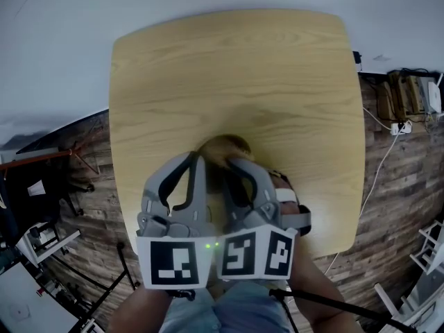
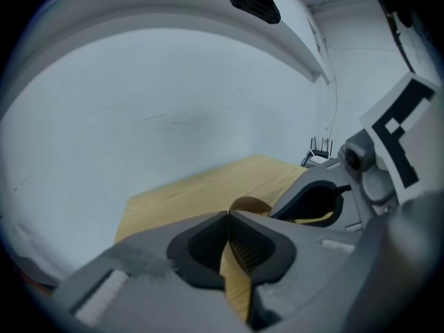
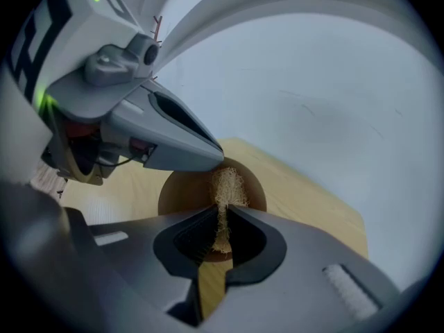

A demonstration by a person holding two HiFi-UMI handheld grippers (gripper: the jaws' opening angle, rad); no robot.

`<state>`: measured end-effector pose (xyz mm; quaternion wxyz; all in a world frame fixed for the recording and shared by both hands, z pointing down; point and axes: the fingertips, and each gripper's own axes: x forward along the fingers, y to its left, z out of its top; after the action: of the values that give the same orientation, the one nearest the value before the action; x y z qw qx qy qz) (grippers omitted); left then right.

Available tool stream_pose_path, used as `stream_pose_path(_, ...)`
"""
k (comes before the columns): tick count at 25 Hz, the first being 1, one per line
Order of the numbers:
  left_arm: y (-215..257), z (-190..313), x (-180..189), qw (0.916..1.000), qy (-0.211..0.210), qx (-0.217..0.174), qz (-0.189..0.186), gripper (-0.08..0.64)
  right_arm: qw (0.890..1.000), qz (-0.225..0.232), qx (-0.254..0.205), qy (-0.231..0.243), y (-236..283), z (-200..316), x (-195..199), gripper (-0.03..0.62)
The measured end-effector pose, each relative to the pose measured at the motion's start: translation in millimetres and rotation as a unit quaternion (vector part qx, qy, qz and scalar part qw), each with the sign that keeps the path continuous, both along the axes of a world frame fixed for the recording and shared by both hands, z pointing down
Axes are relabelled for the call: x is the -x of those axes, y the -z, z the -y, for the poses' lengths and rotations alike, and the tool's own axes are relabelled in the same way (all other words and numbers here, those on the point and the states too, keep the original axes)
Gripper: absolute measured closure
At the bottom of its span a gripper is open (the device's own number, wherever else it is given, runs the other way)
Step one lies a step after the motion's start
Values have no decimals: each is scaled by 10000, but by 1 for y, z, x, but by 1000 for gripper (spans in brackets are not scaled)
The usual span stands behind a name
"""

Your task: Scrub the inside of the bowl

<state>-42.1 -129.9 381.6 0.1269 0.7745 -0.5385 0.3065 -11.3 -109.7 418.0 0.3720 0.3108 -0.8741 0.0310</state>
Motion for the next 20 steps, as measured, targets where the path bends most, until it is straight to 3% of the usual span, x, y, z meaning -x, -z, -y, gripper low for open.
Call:
stream_pose_path(7,2,0,2,9999,-75,-49,118,531,9976,105,-208,657,-1,-9,16,557)
stream_pose_path(20,-4,-4,11,9998,87,9,173,531,9855,124,91,1690,-3,-43,27,560)
